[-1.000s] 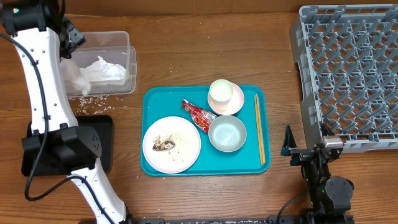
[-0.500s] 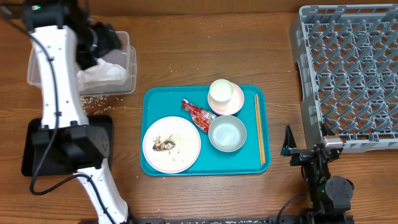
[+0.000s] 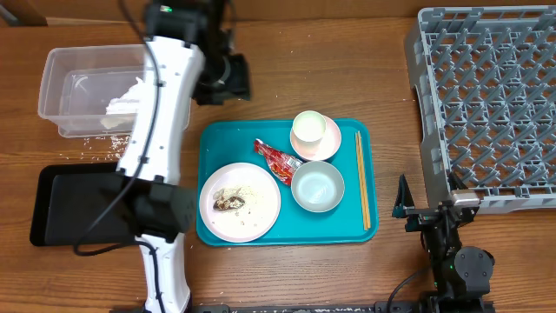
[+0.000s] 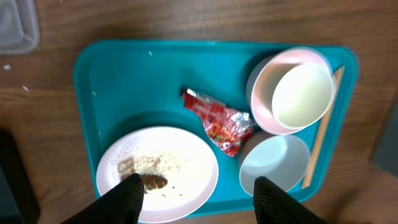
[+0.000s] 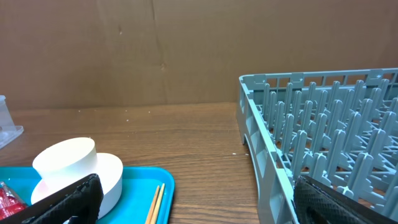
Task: Sort waste into correct bins and load items into the dishwasher
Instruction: 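Reach the left gripper to the red wrapper and grasp it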
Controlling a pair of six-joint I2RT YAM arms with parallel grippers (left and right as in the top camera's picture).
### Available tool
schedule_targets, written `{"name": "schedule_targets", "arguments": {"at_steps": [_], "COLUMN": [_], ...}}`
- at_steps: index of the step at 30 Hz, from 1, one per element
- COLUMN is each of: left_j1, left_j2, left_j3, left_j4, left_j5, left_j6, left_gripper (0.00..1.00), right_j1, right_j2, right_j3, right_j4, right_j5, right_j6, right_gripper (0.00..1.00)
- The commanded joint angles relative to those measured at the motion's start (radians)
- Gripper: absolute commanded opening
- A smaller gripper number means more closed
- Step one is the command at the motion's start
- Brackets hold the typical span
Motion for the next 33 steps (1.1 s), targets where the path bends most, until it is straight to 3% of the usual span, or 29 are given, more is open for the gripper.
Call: {"name": "schedule_targets", "arguments": {"at_steps": [1,5,17,22,26,31,33], "left_j1": [-0.077,-0.112,-0.121,-0.121,-0.119,-0.119,-0.119], "left_j2": [-0.006,-0.006,-0.006,-0.006,-0.006,-0.006,-0.006], "left_j3": [-0.092,-0.240,-0.623,-0.708,-0.753,-0.755,-0.755], "left_j4": [-0.003,0.064,0.466,0.584,0.632,0.639,0.647], "left_j5": [-0.166,-0.182,-0.043,-0.036,-0.045,-0.049,-0.051], "left_j6": [-0.152,-0.278,-0.415,-0.454,-0.454,-0.454,-0.454], "left_gripper": [0.60,0.55,0.60,0.64,0.56,0.56,0.50], "right_j1": [-0.004,-0.004,-0.004,-0.004,-0.004,-0.004,-0.004], "right_j2": [-0.009,-0.009,-0.009,-0.009,-0.009,-0.009,-0.009], "right_j3": [-0.010,-0.010,-0.010,-0.010,-0.010,-0.010,-0.010], "right_j4": [0.006,0.006,0.006,0.006,0.006,0.006,0.006], "right_j5": [0.010,0.010,0.010,0.010,0.010,0.010,0.010], "right_j6": [-0.006,-0.006,-0.006,-0.006,-0.006,-0.006,-0.006], "right_gripper": [1.00,1.00,1.00,1.00,1.00,1.00,1.00]}}
